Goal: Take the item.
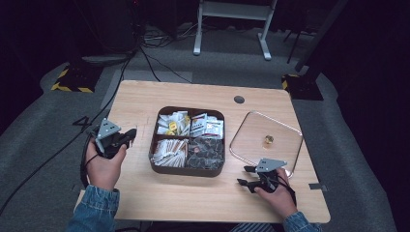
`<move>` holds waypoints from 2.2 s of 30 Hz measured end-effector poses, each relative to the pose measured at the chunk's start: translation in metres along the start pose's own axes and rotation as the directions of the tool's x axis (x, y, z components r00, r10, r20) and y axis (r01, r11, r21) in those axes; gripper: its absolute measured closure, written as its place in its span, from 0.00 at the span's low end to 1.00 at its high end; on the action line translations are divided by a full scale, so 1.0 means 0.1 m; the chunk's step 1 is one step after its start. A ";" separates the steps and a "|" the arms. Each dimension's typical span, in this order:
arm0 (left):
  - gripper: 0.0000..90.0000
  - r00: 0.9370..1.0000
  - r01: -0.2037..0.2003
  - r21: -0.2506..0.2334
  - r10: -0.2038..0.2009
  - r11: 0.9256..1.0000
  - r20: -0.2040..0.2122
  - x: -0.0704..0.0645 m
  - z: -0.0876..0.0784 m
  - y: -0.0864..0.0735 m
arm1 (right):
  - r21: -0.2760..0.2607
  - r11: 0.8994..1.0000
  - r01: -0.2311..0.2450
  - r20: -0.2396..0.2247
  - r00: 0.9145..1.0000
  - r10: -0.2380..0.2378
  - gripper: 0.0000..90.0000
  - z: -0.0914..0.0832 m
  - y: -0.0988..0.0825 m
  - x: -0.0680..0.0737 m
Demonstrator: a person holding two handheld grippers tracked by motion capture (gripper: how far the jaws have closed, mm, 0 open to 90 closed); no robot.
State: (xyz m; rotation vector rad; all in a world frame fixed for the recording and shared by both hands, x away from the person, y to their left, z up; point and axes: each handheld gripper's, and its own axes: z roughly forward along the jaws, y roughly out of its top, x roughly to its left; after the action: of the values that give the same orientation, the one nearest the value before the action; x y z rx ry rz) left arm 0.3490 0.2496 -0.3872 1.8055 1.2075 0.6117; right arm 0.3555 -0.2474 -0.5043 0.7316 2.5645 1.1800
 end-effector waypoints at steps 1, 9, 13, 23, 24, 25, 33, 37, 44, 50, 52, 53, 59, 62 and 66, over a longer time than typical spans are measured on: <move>1.00 1.000 0.005 0.000 -0.005 1.000 -0.005 0.03 0.00 -0.01 | 0.000 1.000 0.000 0.000 1.000 0.000 0.44 0.00 0.00 0.00; 1.00 0.997 0.029 0.032 -0.027 0.999 -0.066 0.21 0.04 -0.09 | 0.001 1.000 0.004 0.001 1.000 -0.004 0.44 0.00 0.00 0.00; 1.00 0.996 0.043 0.051 -0.039 0.998 -0.075 0.27 0.08 -0.14 | 0.000 1.000 0.003 0.001 1.000 -0.003 0.44 0.00 0.00 0.00; 1.00 0.996 0.057 0.144 -0.045 0.988 -0.081 0.39 0.27 -0.31 | 0.000 1.000 0.003 0.001 1.000 -0.003 0.44 0.00 0.00 0.00; 1.00 0.996 0.059 0.155 -0.047 0.986 -0.078 0.40 0.28 -0.32 | 0.000 1.000 0.004 0.001 1.000 -0.004 0.44 0.00 0.00 0.00; 1.00 0.996 0.063 0.158 -0.051 0.985 -0.080 0.41 0.30 -0.34 | 0.001 1.000 0.004 0.001 1.000 -0.004 0.44 0.00 0.00 0.00; 1.00 0.996 0.065 0.219 -0.049 0.973 -0.079 0.42 0.43 -0.45 | 0.000 1.000 0.004 0.000 1.000 -0.004 0.44 0.00 0.00 0.00; 1.00 0.996 0.069 0.242 -0.052 0.968 -0.075 0.44 0.47 -0.50 | 0.000 1.000 0.005 -0.001 1.000 -0.005 0.44 0.00 0.00 0.00; 1.00 0.996 0.073 0.269 -0.054 0.960 -0.077 0.46 0.54 -0.55 | 0.000 1.000 0.005 -0.002 1.000 -0.005 0.44 0.00 0.00 0.00; 1.00 0.997 0.056 0.295 -0.036 0.954 -0.073 0.44 0.60 -0.58 | 0.000 1.000 0.005 -0.002 1.000 -0.005 0.44 0.00 0.00 0.00; 1.00 0.997 0.061 0.298 -0.042 0.953 -0.067 0.44 0.61 -0.58 | 0.000 1.000 0.004 -0.002 1.000 -0.004 0.44 0.00 0.00 0.00; 1.00 0.997 0.072 0.301 -0.056 0.951 -0.059 0.44 0.61 -0.59 | 0.000 1.000 0.004 -0.002 1.000 -0.004 0.44 0.00 0.00 0.00; 0.73 0.993 0.115 0.298 -0.104 0.948 -0.052 0.44 0.60 -0.58 | 0.000 1.000 0.004 -0.001 1.000 -0.004 0.44 0.00 0.00 0.00; 0.68 0.993 0.120 0.275 -0.110 0.954 -0.052 0.43 0.58 -0.57 | 0.000 1.000 0.005 -0.001 1.000 -0.005 0.44 0.00 0.00 0.00; 0.63 0.992 0.121 0.252 -0.111 0.960 -0.051 0.41 0.55 -0.54 | 0.000 1.000 0.006 -0.003 1.000 -0.006 0.44 0.01 0.00 0.00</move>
State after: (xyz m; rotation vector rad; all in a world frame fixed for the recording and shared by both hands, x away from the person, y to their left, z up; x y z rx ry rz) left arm 0.3817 0.2748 -0.4647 1.9234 1.4603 0.4392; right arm 0.3561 -0.2470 -0.5043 0.7228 2.5669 1.1807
